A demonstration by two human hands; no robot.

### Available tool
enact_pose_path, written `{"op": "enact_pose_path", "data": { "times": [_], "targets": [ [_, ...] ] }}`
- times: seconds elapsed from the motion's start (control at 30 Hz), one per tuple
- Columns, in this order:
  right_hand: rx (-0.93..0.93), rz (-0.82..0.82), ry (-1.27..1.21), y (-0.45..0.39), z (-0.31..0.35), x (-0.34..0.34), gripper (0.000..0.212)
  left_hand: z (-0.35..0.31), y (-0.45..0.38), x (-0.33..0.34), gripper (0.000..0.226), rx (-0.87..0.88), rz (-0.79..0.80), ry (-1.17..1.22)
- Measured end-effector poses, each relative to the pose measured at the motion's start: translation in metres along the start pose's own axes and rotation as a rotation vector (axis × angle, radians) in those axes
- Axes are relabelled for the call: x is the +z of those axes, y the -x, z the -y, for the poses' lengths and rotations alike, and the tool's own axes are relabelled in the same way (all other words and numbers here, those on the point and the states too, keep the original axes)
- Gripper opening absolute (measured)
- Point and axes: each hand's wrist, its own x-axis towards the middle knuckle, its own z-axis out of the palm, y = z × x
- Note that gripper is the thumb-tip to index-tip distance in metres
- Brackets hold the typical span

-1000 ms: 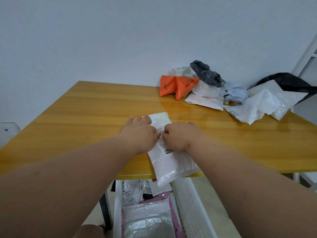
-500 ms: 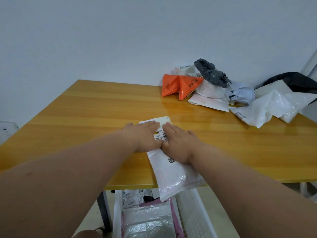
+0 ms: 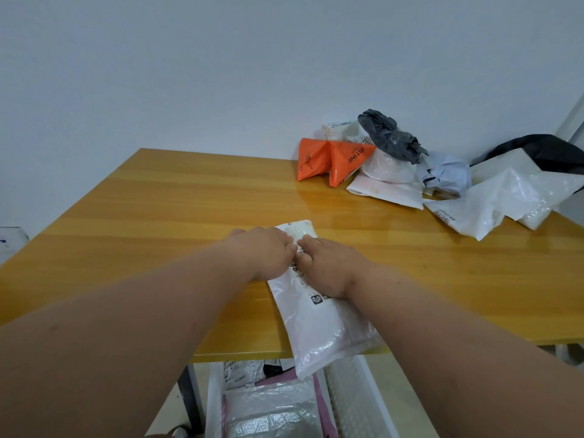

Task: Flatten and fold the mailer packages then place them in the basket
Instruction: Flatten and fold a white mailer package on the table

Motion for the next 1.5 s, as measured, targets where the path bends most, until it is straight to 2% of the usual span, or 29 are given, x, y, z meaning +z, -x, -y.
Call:
{"op": "enact_pose_path", "data": {
  "times": [0.1,0.2,0.33,0.4,0.53,0.63,0.7,0.8,1.0,1.3,1.5],
  "targets": [
    [0.03,0.014,0.001,-0.004,0.003,-0.004,0.055,0.001,-0.002,0.003,0.05,0.015,-0.029,-0.011],
    [0.043,0.047,0.001,-0.005,0.007,-0.007,0.069,0.001,-0.001,0.004,0.05,0.029,-0.045,-0.041],
    [0.062,0.045,-0.025,-0.01,0.005,-0.005,0.049,0.001,0.001,0.008,0.049,0.068,-0.117,-0.096],
    [0.053,0.022,-0.033,-0.009,0.004,-0.003,0.047,0.002,-0.001,0.011,0.047,0.085,-0.146,-0.075],
    [0.017,0.02,-0.01,-0.006,0.006,-0.002,0.072,0.004,-0.008,0.014,0.047,0.133,-0.111,-0.004],
    [0.014,-0.006,0.032,-0.008,0.005,-0.003,0.048,0.005,-0.01,0.015,0.05,0.144,-0.048,0.022],
    [-0.018,-0.063,0.064,-0.006,0.003,-0.001,0.04,0.005,-0.01,0.016,0.053,0.141,-0.04,0.047],
    [-0.075,-0.112,0.046,-0.005,-0.003,0.006,0.047,0.006,-0.012,0.017,0.055,0.126,-0.041,0.071],
    [-0.087,-0.067,0.014,-0.008,-0.005,0.006,0.058,0.003,-0.01,0.012,0.06,0.098,-0.01,0.057],
    [-0.004,0.004,-0.001,-0.011,0.002,-0.006,0.051,0.001,-0.005,0.002,0.054,0.087,0.021,0.03],
    [-0.036,-0.115,-0.005,-0.007,-0.003,0.009,0.053,0.002,-0.005,0.014,0.055,0.095,-0.019,0.077]
  ]
}}
